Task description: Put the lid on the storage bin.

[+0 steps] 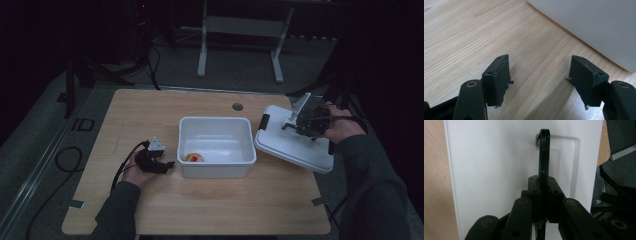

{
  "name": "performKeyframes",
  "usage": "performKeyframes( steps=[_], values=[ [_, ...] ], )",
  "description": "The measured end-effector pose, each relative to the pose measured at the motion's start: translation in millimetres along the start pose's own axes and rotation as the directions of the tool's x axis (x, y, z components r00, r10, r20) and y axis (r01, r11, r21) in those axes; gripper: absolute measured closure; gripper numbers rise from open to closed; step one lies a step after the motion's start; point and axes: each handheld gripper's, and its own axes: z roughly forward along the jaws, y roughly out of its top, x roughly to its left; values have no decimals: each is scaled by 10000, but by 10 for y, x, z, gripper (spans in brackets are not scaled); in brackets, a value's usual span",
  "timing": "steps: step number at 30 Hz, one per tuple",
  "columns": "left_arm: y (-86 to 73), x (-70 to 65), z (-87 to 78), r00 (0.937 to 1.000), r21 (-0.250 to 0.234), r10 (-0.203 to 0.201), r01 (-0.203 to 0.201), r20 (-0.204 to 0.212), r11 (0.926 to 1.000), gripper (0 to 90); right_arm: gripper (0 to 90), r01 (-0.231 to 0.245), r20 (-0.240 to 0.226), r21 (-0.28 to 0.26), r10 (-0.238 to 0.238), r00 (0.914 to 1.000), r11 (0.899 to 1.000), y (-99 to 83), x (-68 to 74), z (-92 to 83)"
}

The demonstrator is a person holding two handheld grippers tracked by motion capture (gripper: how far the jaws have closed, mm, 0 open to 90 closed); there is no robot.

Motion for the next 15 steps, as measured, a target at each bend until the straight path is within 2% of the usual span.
performKeyframes(
  steps=[15],
  values=[
    [-1,0,1,10000,-13,8,-8,0,10000,330,844,330,78,-310,-328,9994,9990,183,34,-64]
  ],
)
